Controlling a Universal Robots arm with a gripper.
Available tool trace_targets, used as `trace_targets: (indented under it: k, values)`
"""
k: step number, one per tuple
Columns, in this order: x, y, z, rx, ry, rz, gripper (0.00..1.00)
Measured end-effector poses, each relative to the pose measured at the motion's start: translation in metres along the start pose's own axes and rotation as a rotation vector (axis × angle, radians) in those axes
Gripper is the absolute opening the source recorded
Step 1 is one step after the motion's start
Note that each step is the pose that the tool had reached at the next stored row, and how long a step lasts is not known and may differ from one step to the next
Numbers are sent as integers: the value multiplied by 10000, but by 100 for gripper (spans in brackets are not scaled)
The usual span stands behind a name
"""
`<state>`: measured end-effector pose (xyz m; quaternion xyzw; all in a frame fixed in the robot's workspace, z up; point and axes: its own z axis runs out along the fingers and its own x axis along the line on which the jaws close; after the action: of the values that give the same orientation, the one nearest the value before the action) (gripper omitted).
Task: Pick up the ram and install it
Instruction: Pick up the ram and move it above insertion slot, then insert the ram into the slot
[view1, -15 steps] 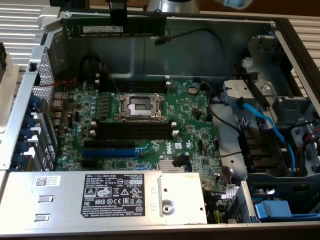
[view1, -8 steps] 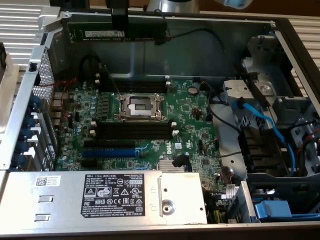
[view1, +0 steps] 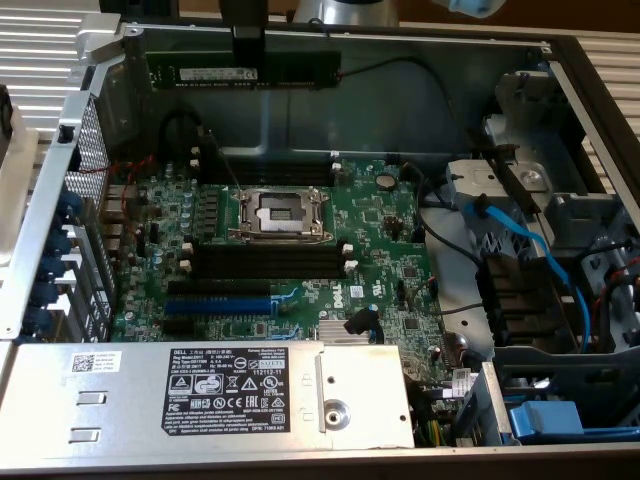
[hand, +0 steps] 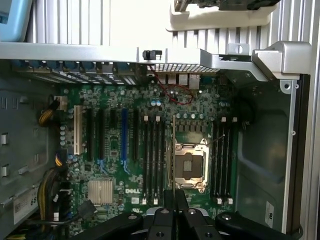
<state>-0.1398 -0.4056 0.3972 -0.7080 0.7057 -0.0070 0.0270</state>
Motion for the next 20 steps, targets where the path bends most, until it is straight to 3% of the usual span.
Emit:
trace_targets:
  k: [20]
  values:
    - [11, 3, 50, -4, -22, 2, 12]
